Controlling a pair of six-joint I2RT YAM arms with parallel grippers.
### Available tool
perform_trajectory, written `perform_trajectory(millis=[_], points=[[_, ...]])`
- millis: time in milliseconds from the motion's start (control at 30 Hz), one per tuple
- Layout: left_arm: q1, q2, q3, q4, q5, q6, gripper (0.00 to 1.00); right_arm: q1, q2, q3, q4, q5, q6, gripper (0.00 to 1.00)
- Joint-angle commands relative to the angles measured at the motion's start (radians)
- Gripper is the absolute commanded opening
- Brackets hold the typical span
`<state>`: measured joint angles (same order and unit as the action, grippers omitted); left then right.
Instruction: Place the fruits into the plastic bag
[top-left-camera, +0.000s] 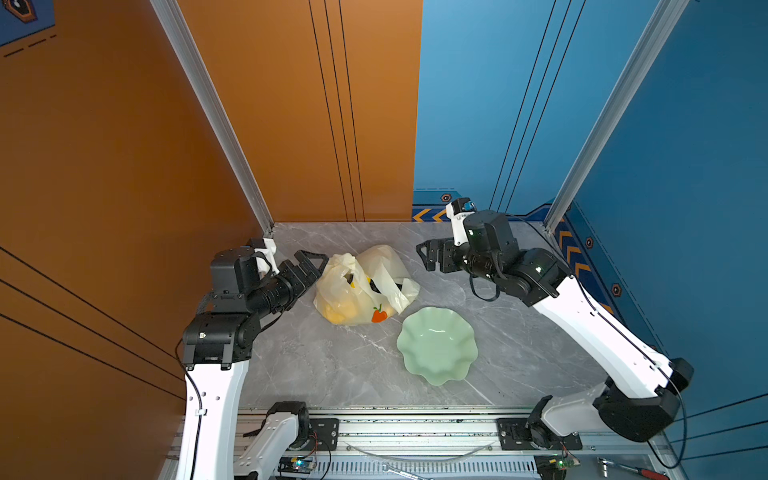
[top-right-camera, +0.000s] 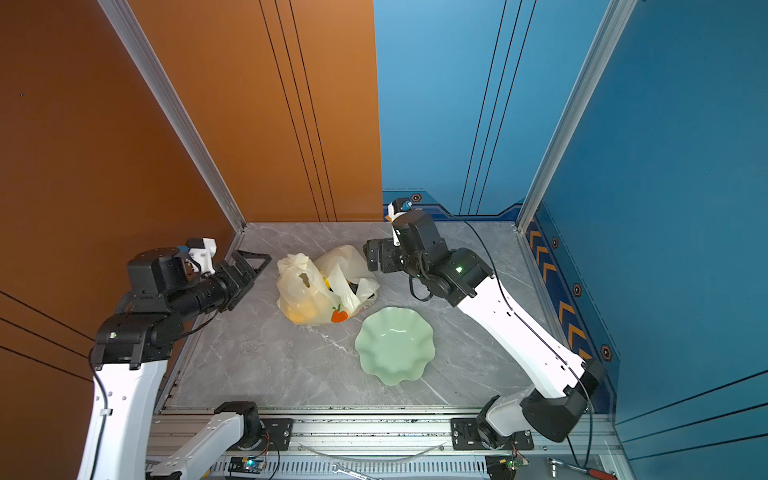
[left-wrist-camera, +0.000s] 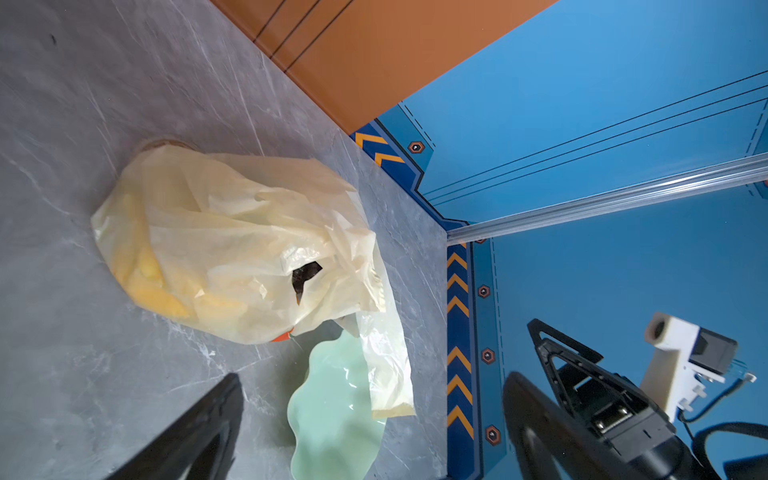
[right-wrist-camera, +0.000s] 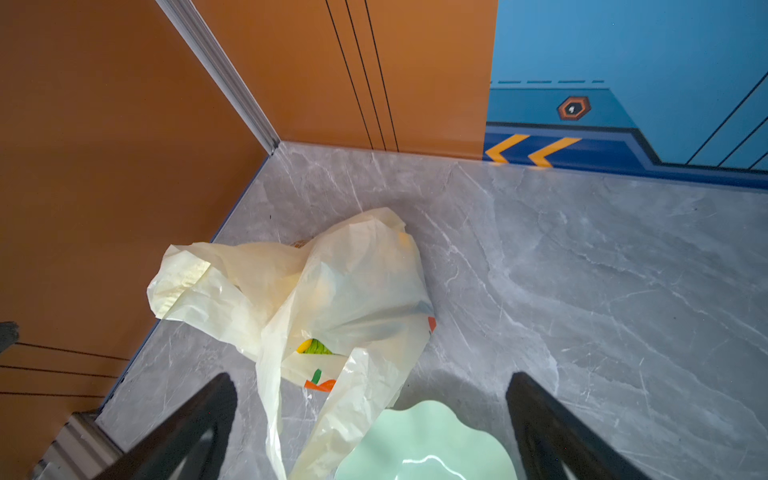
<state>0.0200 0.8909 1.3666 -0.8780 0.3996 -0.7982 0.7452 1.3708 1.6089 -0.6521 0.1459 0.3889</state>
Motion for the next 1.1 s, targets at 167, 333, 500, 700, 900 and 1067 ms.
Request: perform_trajectory(millis=[167, 333, 500, 700, 900, 1067], points=[[0.011, -0.134, -0.07, 0.035, -0.324, 0.08, 0.98, -0.009, -0.309, -0.551, 0.776, 0.136, -0.125, 1.0], [0.011, -0.302, -0.237, 0.162, -0.508, 0.121, 0.98, -0.036, -0.422, -0.724, 0.911, 0.222, -0.186, 1.0], [0.011, -0.391, -0.344, 0.2, -0.583, 0.216, 0.98, -0.155, -0.517, -0.806, 0.845, 0.268, -0.181, 1.0], [0.009, -0.491, -0.482, 0.232, -0.629, 0.302, 0.98, -0.385, -0.629, -0.905, 0.702, 0.245, -0.157, 1.0], [0.009, -0.534, -0.599, 0.262, -0.645, 0.313, 0.98, -0.6, -0.666, -1.071, 0.735, 0.134, -0.165, 1.0], [0.009, -0.508, -0.706, 0.345, -0.661, 0.321, 0.98, -0.701, -0.571, -1.209, 0.933, 0.09, -0.211, 1.0]])
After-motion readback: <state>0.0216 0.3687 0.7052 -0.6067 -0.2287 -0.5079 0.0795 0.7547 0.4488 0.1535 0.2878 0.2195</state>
